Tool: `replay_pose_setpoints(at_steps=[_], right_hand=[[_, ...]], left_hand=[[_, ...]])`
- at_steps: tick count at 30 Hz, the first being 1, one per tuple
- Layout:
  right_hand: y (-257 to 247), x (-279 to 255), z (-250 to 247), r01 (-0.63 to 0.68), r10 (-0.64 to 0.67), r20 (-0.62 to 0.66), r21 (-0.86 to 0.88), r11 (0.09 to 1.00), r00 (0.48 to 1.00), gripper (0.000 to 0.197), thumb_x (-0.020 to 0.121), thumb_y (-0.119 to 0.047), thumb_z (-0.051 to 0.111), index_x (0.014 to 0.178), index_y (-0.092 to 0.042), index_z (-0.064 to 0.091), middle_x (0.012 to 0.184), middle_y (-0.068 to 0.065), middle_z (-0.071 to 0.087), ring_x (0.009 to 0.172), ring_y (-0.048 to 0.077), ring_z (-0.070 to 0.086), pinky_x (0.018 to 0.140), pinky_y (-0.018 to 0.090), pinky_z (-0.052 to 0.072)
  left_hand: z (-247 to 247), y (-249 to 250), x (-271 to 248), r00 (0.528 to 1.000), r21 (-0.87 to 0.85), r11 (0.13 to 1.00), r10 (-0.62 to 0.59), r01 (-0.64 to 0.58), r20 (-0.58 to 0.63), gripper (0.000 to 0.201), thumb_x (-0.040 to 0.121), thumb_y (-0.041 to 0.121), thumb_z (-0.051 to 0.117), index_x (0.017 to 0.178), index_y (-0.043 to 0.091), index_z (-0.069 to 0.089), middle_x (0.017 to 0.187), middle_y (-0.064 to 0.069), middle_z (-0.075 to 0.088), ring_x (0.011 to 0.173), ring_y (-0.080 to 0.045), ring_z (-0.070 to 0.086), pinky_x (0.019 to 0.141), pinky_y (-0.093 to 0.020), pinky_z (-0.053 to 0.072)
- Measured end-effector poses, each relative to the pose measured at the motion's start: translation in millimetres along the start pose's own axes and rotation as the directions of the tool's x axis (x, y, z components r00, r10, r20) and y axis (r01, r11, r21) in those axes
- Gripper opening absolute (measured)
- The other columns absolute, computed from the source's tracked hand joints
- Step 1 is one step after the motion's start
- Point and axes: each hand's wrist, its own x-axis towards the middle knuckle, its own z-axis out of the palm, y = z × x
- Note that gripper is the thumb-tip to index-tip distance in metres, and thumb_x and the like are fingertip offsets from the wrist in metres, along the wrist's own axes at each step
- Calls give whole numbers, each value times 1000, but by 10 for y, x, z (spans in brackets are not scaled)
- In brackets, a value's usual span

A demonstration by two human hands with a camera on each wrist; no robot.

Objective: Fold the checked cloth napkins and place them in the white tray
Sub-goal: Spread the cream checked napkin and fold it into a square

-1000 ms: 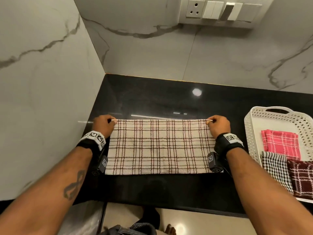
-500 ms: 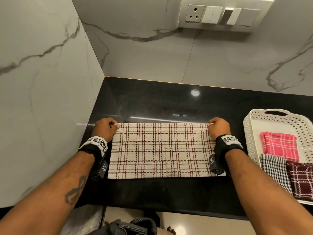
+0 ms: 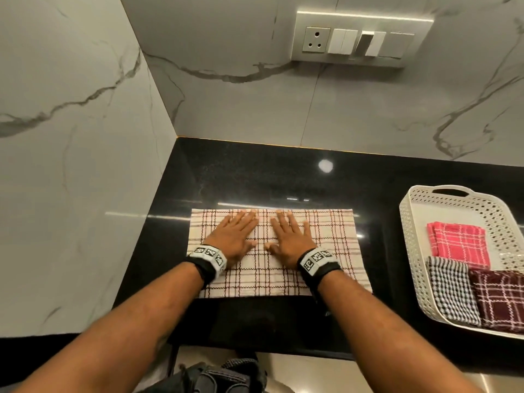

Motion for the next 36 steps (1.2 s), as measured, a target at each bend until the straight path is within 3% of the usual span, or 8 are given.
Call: replay_pose_setpoints(at_steps=[6,10,13,19,26,30,33,36], right_hand=[[1014,-333,23,-339,342,-34,71,938,939,97,85,-84,14,155,-24,-20,160,-1,-30,150,25,-22,118,61,-11],[1085,-421,-16,-416,419,-29,75,906,908,97,88,-81,16,156,-20,-16,162,3,-27,149,28,-24,117,62,-13],[686,-399,-35,-350,355,-70,67,934,932,90,92,-74,18,157,-19,-13,163,5,-24,150,28,-22,117,60,-13],[-206,-367,237,1,-1,9,27,1000,1000,72,101,-57,20,157,-25,-12,162,2,-26,150,27,-22,118,60,-11],[712,-640,264,-282,283,4,74,957,959,90,89,-79,13,153,-26,-23,156,0,-36,147,24,-28,116,58,-15],[1032,-823,228,-390,393,5,132,911,919,92,92,-75,18,157,-19,-16,161,3,-29,148,25,-26,116,59,-16],[700,-828,208,-343,353,-57,138,929,934,85,97,-67,17,157,-15,-12,162,7,-25,149,26,-23,118,58,-13],[101,-785,285,-138,150,-65,157,978,987,76,100,-61,16,157,-21,-13,161,2,-27,149,25,-24,117,55,-15]], left_hand=[[259,-644,-415,978,-18,978,-207,206,-41,80,93,72,6,155,26,-16,161,3,-27,150,-18,-20,123,-48,-6],[254,-721,-490,952,-30,951,-307,306,-14,86,91,73,2,156,19,-15,162,-3,-25,149,-19,-21,122,-47,-10],[169,-441,-408,955,-61,957,-289,285,-64,84,95,69,9,157,17,-8,164,-5,-18,151,-22,-16,122,-47,-9],[157,419,-204,1000,65,998,20,-20,2,68,100,56,9,156,23,-11,163,-2,-20,151,-21,-15,124,-48,-1],[422,-222,-658,979,-19,979,-202,203,29,81,92,74,3,153,28,-22,159,1,-32,148,-18,-26,122,-45,-12],[432,-473,-909,942,-26,942,-333,334,51,84,93,72,9,155,21,-18,161,-2,-28,148,-19,-26,121,-46,-13],[348,-208,-849,946,-65,944,-324,323,1,80,97,65,14,157,18,-12,163,-5,-22,150,-21,-21,121,-44,-14],[284,336,-690,981,-92,980,-184,179,-53,71,101,57,17,157,22,-10,162,-2,-23,150,-20,-20,121,-44,-11]])
